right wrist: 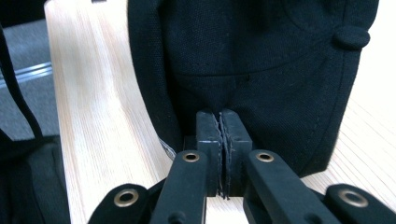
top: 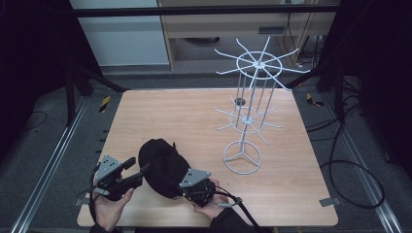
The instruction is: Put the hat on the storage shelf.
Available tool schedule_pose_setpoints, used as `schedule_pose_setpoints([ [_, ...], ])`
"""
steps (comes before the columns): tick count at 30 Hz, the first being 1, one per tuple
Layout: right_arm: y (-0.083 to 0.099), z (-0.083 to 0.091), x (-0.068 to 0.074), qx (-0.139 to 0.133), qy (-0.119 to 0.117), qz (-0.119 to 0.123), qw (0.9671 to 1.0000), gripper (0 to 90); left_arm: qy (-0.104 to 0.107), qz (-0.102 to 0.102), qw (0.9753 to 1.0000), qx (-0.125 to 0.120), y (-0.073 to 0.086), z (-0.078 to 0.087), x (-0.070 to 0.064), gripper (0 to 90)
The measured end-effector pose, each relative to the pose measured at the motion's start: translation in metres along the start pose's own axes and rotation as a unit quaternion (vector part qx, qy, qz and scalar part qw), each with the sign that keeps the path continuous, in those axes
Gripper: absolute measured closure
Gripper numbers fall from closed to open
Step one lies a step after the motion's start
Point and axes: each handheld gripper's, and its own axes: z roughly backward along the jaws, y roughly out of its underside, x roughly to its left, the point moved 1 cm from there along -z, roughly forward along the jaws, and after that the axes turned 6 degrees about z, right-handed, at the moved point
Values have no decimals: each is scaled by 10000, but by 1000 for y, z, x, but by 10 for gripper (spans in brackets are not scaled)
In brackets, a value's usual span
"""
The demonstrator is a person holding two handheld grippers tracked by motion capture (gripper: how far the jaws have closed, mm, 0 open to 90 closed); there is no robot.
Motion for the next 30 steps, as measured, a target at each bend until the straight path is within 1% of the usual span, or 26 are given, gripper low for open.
schedule_pose_setpoints([
  [1, -3, -3, 1, -99, -40, -52, 9999, 877, -116, 1, 9999, 35, 1, 0, 3, 373],
  [3, -5, -4, 1, -193, -108, -96, 9997, 876, -143, 13, 9999, 36, 1, 0, 4, 371],
  [4, -7, -5, 2, -228, -122, -92, 9996, 876, -228, 32, 9997, 41, 1, 2, 6, 372],
  [6, -11, -8, 4, -222, -145, -48, 9996, 875, -282, 88, 9995, 71, 1, 2, 9, 373],
  [7, -13, -10, 6, -208, -189, -48, 9996, 869, -283, 97, 9995, 80, 2, 1, 10, 374],
  [10, -15, -12, 8, -181, -213, -16, 9996, 848, -292, 141, 9994, 133, 3, 0, 11, 375],
  [11, -16, -12, 9, -198, -216, -19, 9996, 826, -292, 159, 9993, 159, 3, -1, 12, 375],
  [12, -16, -11, 9, -236, -246, -57, 9994, 796, -299, 154, 9993, 174, 4, -2, 12, 375],
  [13, -17, -5, 8, -344, -260, -128, 9990, 753, -306, 195, 9991, 220, 5, -3, 12, 377],
  [14, -17, -5, 8, -344, -260, -128, 9990, 753, -306, 195, 9991, 220, 5, -3, 12, 376],
  [15, -17, -2, 7, -392, -235, -122, 9989, 729, -283, 234, 9991, 230, 5, -4, 12, 376],
  [16, -17, 4, 4, -438, -157, -143, 9988, 705, -279, 255, 9990, 248, 5, -5, 12, 377],
  [17, -14, 14, -2, -495, -29, -199, 9986, 665, -265, 269, 9989, 270, 5, -6, 10, 376],
  [18, -12, 21, -6, -516, 69, -251, 9983, 641, -265, 269, 9989, 270, 5, -6, 10, 373],
  [19, -8, 29, -12, -531, 198, -323, 9979, 628, -256, 321, 9986, 325, 5, -8, 9, 366],
  [20, -8, 29, -12, -531, 198, -323, 9979, 628, -256, 321, 9986, 325, 5, -8, 9, 365],
  [21, -1, 40, -21, -554, 357, -443, 9968, 598, -243, 344, 9985, 359, 5, -9, 8, 363],
  [22, -1, 40, -21, -554, 357, -443, 9968, 598, -240, 364, 9983, 380, 5, -10, 7, 363],
  [25, 16, 59, -35, -554, 644, -686, 9940, 563, -209, 415, 9978, 474, 4, -16, 2, 356],
  [28, 30, 73, -44, -554, 819, -819, 9917, 512, -202, 409, 9974, 554, 3, -22, -2, 349],
  [29, 38, 80, -47, -531, 919, -899, 9903, 497, -197, 430, 9970, 605, 2, -27, -5, 343],
  [30, 38, 80, -47, -531, 919, -899, 9903, 497, -197, 430, 9970, 605, 2, -27, -5, 338],
])
